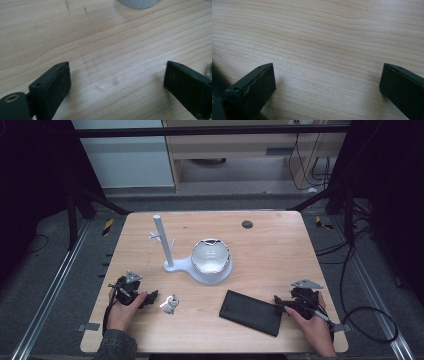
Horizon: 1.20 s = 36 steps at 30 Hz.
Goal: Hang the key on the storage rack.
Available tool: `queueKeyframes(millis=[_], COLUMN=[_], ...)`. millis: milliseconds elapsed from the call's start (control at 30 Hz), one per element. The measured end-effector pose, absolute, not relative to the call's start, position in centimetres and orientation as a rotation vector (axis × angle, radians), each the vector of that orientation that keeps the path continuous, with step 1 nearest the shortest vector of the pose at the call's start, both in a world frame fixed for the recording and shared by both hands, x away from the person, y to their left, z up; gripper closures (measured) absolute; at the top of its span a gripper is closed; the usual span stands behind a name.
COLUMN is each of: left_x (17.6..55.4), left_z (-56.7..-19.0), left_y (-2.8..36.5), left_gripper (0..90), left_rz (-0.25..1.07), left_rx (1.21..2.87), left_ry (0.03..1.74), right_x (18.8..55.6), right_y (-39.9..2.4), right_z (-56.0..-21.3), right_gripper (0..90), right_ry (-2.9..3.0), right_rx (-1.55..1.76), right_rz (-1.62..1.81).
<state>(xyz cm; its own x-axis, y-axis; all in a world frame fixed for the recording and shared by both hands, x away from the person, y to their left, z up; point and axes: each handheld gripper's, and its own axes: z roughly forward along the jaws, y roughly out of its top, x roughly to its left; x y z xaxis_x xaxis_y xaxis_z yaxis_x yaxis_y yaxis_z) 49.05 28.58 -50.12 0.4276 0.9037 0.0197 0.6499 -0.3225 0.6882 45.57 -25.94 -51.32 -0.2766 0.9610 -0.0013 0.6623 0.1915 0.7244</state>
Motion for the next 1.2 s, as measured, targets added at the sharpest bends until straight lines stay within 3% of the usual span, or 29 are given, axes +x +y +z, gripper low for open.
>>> queueKeyframes(millis=[167, 533, 833, 1200], left_x=[48.0, 46.5, 46.5, 47.1], left_z=[-48.6, -43.9, -44.6, -46.0], left_y=[27.1, 21.8, 18.5, 18.4], left_gripper=[10.3, 14.1, 36.9, 52.2], left_rz=[0.548, 0.486, 0.352, 0.265], left_rx=[2.066, 2.285, 2.422, 2.496], left_ry=[1.279, 1.219, 1.194, 1.219], right_x=[45.6, 45.8, 46.9, 47.0], right_y=[-25.9, -26.0, -25.9, -25.9], right_z=[-51.3, -51.3, -51.3, -51.3], right_gripper=[0.7, 0.4, 0.4, 0.5], right_ry=[2.012, 2.024, 2.055, 2.060], right_rx=[1.515, 1.509, 1.475, 1.472], right_rz=[0.862, 0.870, 0.877, 0.881])
